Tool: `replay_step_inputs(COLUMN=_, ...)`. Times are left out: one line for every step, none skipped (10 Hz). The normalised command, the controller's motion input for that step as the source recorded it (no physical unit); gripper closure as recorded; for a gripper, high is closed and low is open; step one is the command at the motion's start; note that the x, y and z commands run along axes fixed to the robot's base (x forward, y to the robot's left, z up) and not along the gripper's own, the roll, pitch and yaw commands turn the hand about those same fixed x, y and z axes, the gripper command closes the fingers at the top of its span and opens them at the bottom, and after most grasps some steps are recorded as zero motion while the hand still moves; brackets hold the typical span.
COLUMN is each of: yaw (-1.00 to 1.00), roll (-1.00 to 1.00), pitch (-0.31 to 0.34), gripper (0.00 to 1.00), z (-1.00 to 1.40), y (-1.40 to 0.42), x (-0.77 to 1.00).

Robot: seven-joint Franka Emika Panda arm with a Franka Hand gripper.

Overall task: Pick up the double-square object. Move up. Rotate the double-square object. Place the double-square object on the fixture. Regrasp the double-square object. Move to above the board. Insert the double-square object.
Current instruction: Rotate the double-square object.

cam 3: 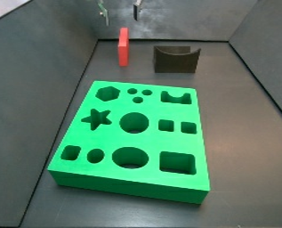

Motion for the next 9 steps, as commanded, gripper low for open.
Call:
replay_step_inputs(yaw=1.00, roll=0.00, pitch=-0.004, gripper=0.00, z=-0.03, y=0.00, x=0.03)
replay_step_inputs(yaw=1.00, roll=0.00, pitch=-0.004, gripper=0.00, z=-0.03, y=0.00, x=0.03)
replay_step_inputs(yaw=1.00, roll=0.00, pitch=-0.004, gripper=0.00, z=-0.03, y=0.00, x=0.03)
replay_step_inputs(yaw=1.00, roll=0.00, pitch=-0.004, gripper=0.00, z=-0.03, y=0.00, x=0.03)
replay_step_inputs(yaw=1.00, roll=0.00, pitch=-0.004, gripper=0.00, z=-0.03, y=0.00, x=0.03)
replay_step_inputs(yaw=1.00, roll=0.00, pitch=-0.005, gripper=0.00, z=-0.03, y=0.00, x=0.03)
replay_step_inputs(yaw=1.00, roll=0.00, pitch=-0.005, gripper=0.00, z=-0.03, y=0.00, x=0.03)
replay_step_inputs(yaw=1.00, roll=0.00, pitch=-0.005, gripper=0.00, z=-0.03, y=0.00, x=0.03)
replay_step_inputs(yaw=1.00, roll=0.00, pitch=-0.005, gripper=0.00, z=-0.03, y=0.00, x=0.03)
